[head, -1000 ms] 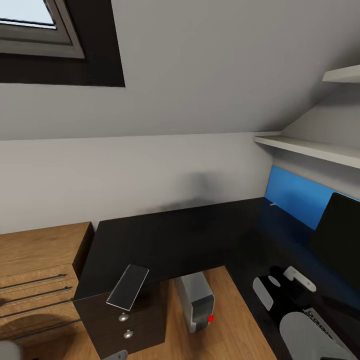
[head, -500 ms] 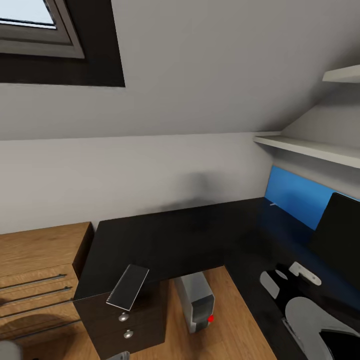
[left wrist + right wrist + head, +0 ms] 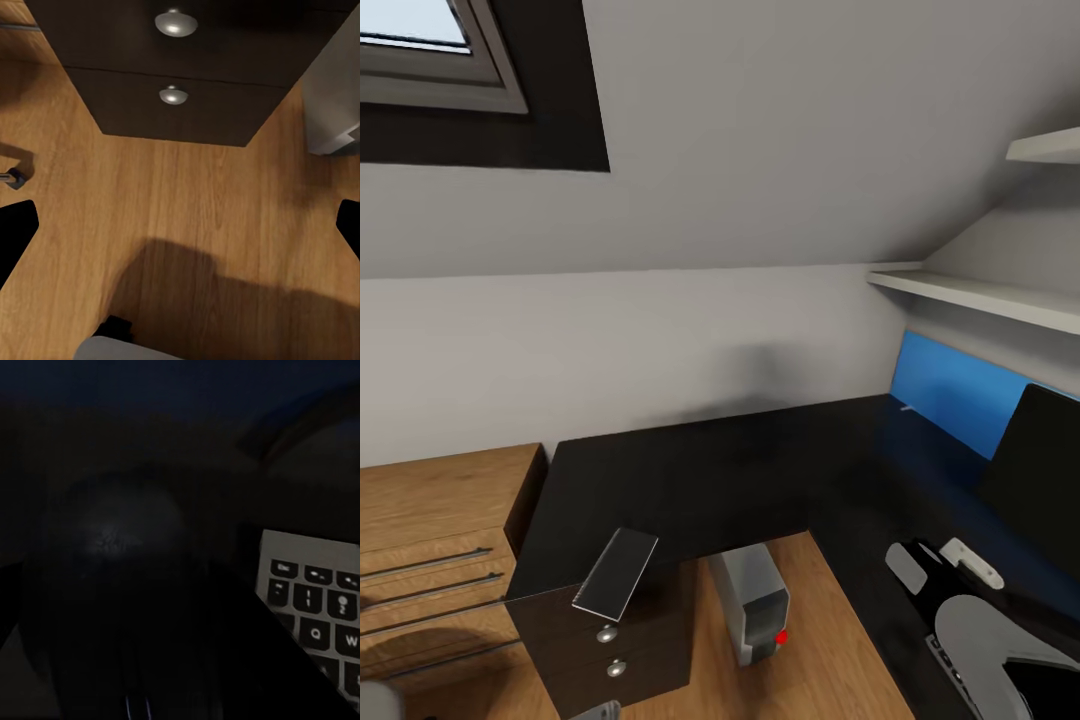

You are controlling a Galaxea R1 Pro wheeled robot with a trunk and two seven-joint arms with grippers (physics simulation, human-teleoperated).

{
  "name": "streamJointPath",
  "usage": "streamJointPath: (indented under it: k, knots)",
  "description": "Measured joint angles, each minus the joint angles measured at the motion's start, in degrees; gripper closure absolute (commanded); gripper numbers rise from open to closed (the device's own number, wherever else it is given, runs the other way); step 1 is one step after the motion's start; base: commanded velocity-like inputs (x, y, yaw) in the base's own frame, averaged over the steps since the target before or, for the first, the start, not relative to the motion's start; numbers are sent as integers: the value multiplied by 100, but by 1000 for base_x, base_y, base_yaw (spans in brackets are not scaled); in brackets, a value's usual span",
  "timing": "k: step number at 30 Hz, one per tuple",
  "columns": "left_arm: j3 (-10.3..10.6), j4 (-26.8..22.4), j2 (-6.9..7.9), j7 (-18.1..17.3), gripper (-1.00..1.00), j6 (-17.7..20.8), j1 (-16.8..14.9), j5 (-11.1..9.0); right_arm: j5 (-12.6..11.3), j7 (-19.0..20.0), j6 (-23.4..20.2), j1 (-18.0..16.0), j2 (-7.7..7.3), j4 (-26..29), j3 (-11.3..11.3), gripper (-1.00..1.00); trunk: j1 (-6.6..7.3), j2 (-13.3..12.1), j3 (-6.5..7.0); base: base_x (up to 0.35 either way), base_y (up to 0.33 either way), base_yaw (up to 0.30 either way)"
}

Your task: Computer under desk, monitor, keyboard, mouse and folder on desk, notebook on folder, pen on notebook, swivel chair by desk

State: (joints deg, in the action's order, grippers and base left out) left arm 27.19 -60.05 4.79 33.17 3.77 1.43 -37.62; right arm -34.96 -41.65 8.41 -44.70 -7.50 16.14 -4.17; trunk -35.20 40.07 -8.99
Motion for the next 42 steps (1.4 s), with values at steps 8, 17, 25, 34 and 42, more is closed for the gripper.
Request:
streamJointPath:
  k: [8, 17, 25, 34, 42]
  knots:
    - [0, 0, -5, 1, -100, 1, 0, 0, -7, 1, -3, 0, 12, 5, 9, 100, -176, 322, -144, 0, 0, 0]
    - [5, 8, -10, 1, -100, 2, 0, 0, -13, 65, 18, 0, 35, 34, 11, 100, -374, 683, -306, 0, 0, 0]
    - [9, 15, -10, 2, -100, 2, 0, 0, -36, 117, 58, 0, 202, 66, 5, 100, -550, 1004, -450, 0, 0, 0]
    - [9, 17, -10, 9, -100, 2, 0, 0, -695, 89, 62, -1, 265, 203, -2, 100, -572, 1046, -469, 0, 0, 0]
    - [9, 25, -10, 7, -100, 2, -1, 0, -824, 82, 68, 0, 245, 218, -41, 100, -572, 1046, -469, 0, 0, -43]
